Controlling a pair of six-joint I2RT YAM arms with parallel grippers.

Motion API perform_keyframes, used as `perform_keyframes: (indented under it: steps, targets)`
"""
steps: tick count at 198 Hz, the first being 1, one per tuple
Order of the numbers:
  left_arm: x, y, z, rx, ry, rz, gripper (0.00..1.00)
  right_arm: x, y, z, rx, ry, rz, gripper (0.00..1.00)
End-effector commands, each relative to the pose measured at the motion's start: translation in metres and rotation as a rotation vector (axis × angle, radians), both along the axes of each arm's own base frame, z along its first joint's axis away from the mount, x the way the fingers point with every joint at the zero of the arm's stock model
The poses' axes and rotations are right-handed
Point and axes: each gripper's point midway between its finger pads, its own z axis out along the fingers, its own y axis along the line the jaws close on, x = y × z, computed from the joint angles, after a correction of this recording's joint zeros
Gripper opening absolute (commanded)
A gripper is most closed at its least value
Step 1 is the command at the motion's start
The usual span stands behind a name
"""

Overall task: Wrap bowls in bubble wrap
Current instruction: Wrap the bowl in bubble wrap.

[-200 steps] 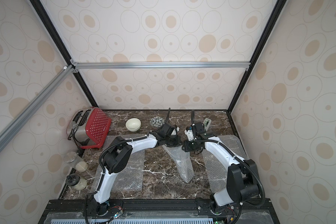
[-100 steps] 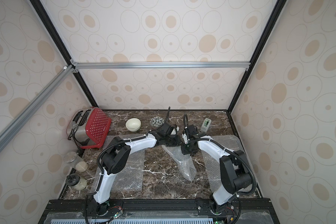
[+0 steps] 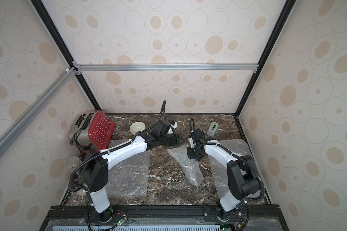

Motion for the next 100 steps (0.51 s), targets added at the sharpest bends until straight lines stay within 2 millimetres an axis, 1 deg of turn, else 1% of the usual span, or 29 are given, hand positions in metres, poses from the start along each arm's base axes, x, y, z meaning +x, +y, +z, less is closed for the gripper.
perform_keyframes:
  steps: [1, 9, 17, 37, 54, 67, 78, 100]
  targets:
    - [-0.028, 0.025, -0.036, 0.051, 0.091, 0.066, 0.61, -0.004, -0.004, 0.006, -0.004, -0.011, -0.021, 0.33]
    - [-0.038, 0.025, -0.046, 0.029, 0.124, 0.078, 0.62, -0.004, -0.004, 0.006, -0.001, -0.014, -0.022, 0.33]
    - [-0.046, 0.021, -0.051, 0.001, 0.145, 0.078, 0.62, -0.004, -0.004, 0.006, 0.003, -0.015, -0.024, 0.33]
    - [-0.057, 0.002, -0.063, -0.022, 0.174, 0.057, 0.64, -0.005, -0.003, 0.006, 0.011, -0.019, -0.025, 0.33]
    - [-0.054, -0.010, -0.077, -0.017, 0.209, 0.056, 0.70, -0.006, -0.003, 0.007, 0.011, -0.020, -0.024, 0.33]
    - [-0.048, -0.016, -0.088, -0.019, 0.225, 0.076, 0.71, -0.007, -0.004, 0.008, 0.011, -0.021, -0.023, 0.33]
    - [-0.041, -0.017, -0.093, -0.012, 0.225, 0.107, 0.74, -0.009, -0.004, 0.008, 0.011, -0.019, -0.023, 0.33]
    - [-0.030, -0.017, -0.101, 0.010, 0.217, 0.156, 0.75, -0.011, -0.005, 0.007, 0.014, -0.020, -0.024, 0.33]
